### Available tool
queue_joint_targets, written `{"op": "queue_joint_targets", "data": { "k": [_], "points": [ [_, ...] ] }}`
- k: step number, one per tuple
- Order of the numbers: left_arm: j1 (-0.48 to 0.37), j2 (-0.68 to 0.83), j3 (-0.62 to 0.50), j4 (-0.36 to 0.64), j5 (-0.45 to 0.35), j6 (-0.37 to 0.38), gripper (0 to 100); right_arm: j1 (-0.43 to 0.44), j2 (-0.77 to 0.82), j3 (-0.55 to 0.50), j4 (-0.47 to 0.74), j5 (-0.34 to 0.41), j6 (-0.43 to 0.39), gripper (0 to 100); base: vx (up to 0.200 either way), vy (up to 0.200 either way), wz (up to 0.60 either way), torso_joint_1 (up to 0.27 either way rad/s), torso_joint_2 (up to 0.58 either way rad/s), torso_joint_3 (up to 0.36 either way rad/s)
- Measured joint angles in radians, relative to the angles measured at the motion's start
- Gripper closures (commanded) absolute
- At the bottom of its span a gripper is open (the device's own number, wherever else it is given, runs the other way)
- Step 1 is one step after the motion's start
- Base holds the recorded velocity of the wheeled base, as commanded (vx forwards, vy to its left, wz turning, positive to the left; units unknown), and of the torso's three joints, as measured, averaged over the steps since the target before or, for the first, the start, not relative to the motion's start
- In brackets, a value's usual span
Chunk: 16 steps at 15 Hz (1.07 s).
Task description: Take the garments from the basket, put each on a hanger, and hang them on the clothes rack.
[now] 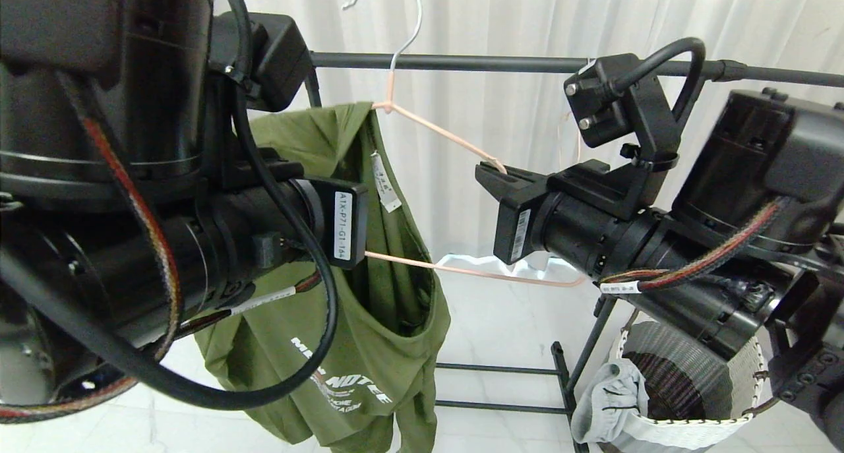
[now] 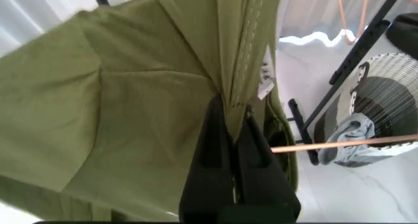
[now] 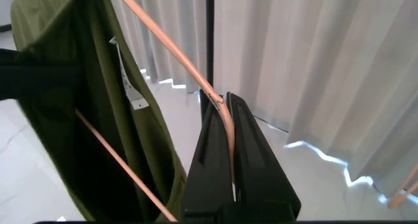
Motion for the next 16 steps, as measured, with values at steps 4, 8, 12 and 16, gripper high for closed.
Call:
{"op": "queue_joint_targets", "data": {
  "k": [4, 8, 12, 16],
  "points": [
    [-0.01, -0.015, 0.002, -0.002, 0.0, -0.001, 0, 0.009, -0.017, 0.001, -0.005, -0.001, -0.034, 100, 0.0, 0.0, 0.0, 0.0, 0.0, 0.0],
    [-0.062, -0.093, 0.079, -0.002, 0.0, 0.054, 0, -0.005, -0.029, 0.021, -0.042, 0.001, -0.072, 100, 0.0, 0.0, 0.0, 0.0, 0.0, 0.0],
    [-0.099, -0.258, 0.229, -0.002, -0.006, 0.262, 0, -0.035, -0.054, 0.06, -0.045, 0.009, -0.103, 100, 0.0, 0.0, 0.0, 0.0, 0.0, 0.0],
    [0.043, -0.411, 0.279, -0.002, -0.296, 0.461, 0, -0.04, -0.108, 0.142, -0.045, 0.024, -0.144, 100, 0.0, 0.0, 0.0, 0.0, 0.0, 0.0]
  ]
}}
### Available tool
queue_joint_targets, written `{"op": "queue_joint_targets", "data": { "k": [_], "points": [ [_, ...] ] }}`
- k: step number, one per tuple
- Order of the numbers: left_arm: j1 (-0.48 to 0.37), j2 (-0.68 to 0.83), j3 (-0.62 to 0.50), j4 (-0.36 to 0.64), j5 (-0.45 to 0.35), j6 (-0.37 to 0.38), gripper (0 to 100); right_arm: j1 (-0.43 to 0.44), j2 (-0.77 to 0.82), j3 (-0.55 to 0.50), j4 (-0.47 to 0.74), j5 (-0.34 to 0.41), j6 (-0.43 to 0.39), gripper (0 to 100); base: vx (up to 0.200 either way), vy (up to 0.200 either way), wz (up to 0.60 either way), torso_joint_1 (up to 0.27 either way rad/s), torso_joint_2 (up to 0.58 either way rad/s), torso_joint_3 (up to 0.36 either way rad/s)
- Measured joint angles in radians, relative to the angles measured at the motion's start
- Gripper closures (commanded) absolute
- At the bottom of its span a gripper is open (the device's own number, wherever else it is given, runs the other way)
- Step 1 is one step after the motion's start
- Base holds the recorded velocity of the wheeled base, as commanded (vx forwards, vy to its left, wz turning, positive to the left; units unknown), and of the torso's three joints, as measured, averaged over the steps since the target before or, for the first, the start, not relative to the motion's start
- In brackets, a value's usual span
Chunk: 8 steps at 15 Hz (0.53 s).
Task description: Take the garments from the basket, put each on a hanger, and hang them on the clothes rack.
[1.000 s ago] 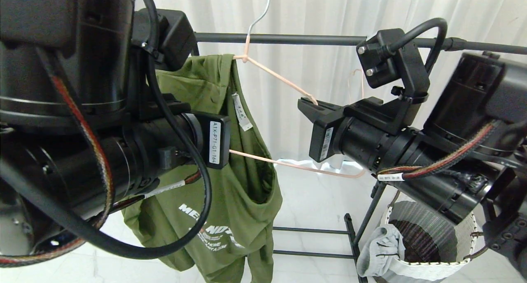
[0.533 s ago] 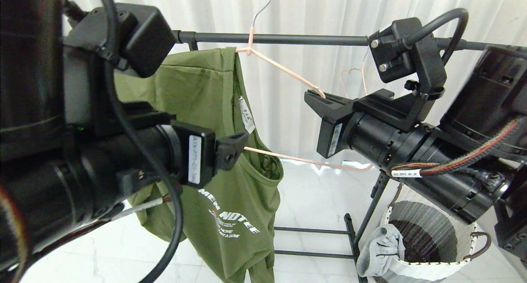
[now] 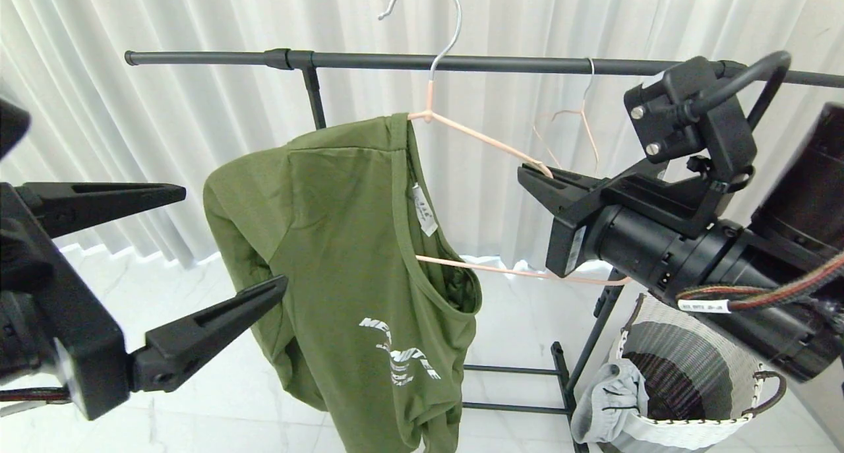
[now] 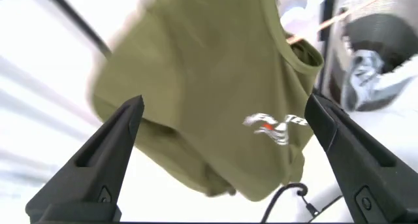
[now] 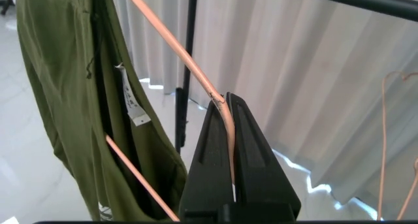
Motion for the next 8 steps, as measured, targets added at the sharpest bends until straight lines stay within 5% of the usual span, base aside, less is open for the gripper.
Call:
{"op": "queue_joint_targets", "data": {
  "k": [4, 8],
  "points": [
    [0.252, -0.017, -0.007, -0.007, -0.409, 0.139, 0, 0.0, -0.069, 0.087, 0.0, 0.024, -0.037, 100, 0.0, 0.0, 0.0, 0.0, 0.0, 0.0],
    [0.34, 0.082, -0.059, -0.066, -0.529, 0.165, 0, 0.011, -0.111, 0.124, 0.0, 0.026, -0.074, 100, 0.0, 0.0, 0.0, 0.0, 0.0, 0.0]
  ]
}}
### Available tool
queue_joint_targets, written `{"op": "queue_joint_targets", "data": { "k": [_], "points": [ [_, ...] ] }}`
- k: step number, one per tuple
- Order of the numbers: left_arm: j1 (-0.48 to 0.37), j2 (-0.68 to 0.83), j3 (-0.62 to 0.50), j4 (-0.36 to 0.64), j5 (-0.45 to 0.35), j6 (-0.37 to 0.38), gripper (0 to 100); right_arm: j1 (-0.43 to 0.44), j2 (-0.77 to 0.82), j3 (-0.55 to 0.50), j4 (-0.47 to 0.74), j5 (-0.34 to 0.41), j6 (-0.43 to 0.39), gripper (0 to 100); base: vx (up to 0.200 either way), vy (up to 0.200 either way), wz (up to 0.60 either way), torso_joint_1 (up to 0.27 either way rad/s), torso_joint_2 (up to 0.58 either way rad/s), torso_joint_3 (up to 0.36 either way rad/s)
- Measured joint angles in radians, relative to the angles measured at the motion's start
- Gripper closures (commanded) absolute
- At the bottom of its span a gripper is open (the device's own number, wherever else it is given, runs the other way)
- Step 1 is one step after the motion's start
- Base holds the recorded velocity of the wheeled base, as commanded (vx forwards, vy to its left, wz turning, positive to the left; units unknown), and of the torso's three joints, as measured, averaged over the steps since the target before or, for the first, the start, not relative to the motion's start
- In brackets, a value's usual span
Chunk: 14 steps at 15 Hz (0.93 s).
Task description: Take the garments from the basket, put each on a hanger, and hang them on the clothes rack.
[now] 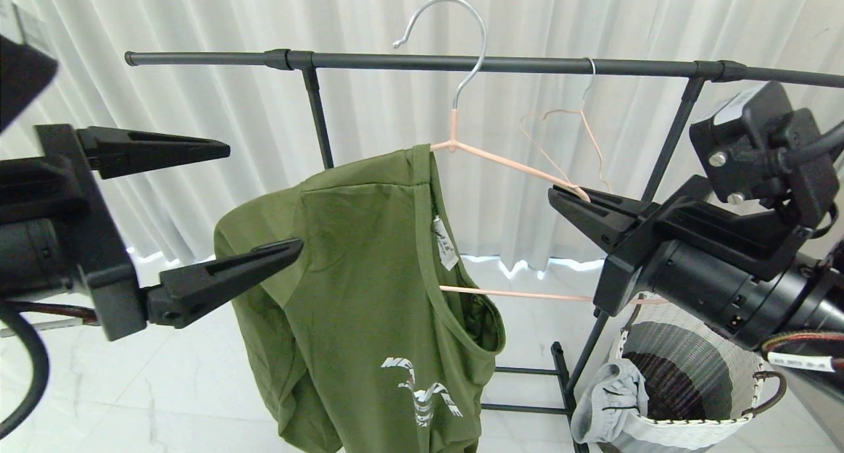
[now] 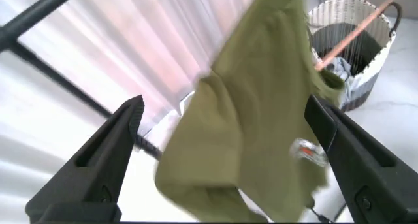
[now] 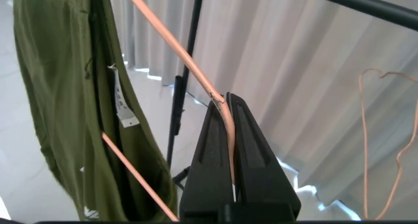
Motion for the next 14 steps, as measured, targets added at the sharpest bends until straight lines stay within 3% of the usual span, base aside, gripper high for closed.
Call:
{"op": "queue_joint_targets", "data": {
  "k": [10, 11, 14],
  "points": [
    [0.011, 0.208, -0.035, -0.099, -0.034, 0.029, 0, 0.049, -0.013, 0.005, 0.001, 0.014, -0.037, 100, 0.0, 0.0, 0.0, 0.0, 0.0, 0.0],
    [0.011, 0.214, -0.036, -0.099, -0.034, 0.029, 100, 0.049, -0.013, 0.004, 0.001, 0.026, -0.044, 100, 0.0, 0.0, 0.0, 0.0, 0.0, 0.0],
    [0.011, 0.222, -0.036, -0.1, -0.032, 0.031, 100, 0.05, -0.013, 0.0, 0.001, 0.044, -0.07, 100, 0.0, 0.0, 0.0, 0.0, 0.0, 0.0]
  ]
}}
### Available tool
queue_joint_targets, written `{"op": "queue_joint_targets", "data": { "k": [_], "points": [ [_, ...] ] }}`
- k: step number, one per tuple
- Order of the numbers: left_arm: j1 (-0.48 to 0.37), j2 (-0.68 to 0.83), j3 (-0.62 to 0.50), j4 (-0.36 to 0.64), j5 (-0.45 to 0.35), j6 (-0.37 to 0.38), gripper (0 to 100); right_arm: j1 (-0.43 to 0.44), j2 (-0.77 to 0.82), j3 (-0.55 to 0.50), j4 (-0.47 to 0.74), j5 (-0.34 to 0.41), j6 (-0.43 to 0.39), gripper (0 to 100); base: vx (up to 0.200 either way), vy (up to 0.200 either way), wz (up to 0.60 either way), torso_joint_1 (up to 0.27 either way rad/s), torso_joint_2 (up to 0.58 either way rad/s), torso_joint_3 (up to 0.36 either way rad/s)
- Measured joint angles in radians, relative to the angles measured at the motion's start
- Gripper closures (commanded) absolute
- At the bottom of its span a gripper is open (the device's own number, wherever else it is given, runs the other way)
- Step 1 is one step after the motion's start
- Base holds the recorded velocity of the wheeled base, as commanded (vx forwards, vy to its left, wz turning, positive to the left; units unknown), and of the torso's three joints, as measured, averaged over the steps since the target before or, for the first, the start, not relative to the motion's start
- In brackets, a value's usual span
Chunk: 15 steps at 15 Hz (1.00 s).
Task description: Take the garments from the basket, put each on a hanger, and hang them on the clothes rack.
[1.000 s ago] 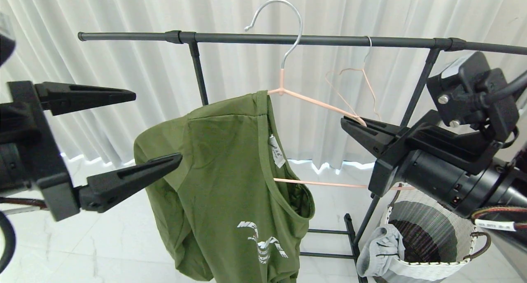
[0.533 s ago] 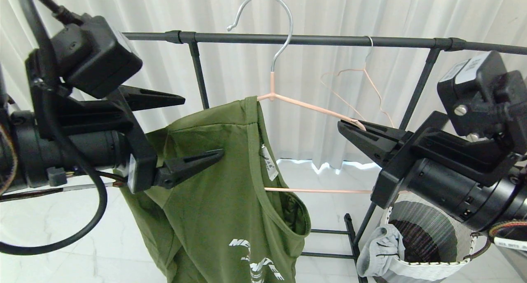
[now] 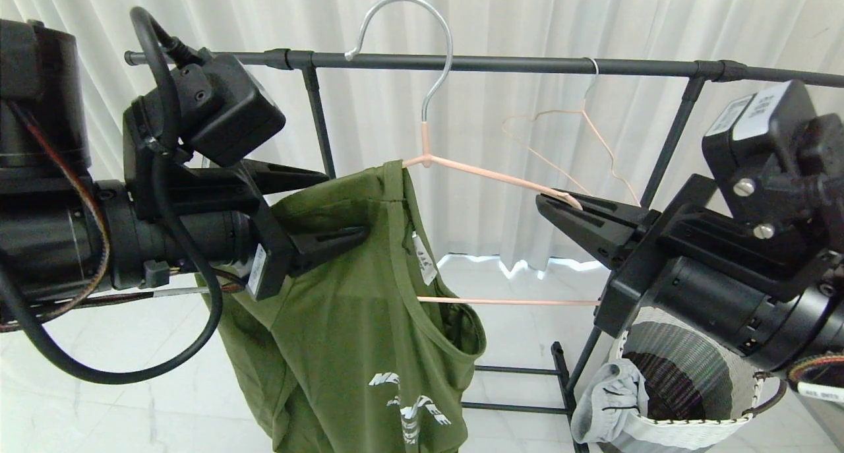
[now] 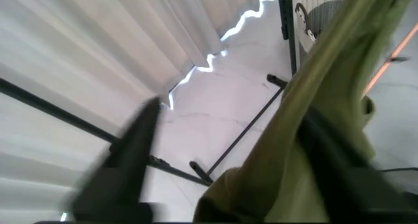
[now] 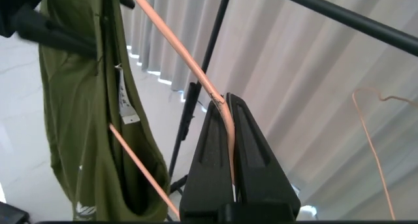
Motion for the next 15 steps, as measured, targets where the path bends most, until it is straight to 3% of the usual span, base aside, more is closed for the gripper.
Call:
{"op": "queue_joint_targets", "data": {
  "k": [7, 8, 15],
  "points": [
    [0.0, 0.004, 0.007, -0.001, 0.008, 0.015, 100, 0.003, 0.0, -0.001, 0.0, -0.001, -0.004, 100, 0.0, 0.0, 0.0, 0.0, 0.0, 0.0],
    [0.0, 0.004, 0.01, -0.003, 0.018, 0.022, 100, 0.005, 0.0, -0.001, 0.0, -0.003, -0.007, 0, 0.0, 0.0, 0.0, 0.0, 0.0, 0.0],
    [0.01, 0.006, 0.071, -0.126, 0.207, 0.109, 100, -0.028, -0.011, 0.004, 0.001, -0.011, -0.018, 0, 0.0, 0.0, 0.0, 0.0, 0.0, 0.0]
  ]
}}
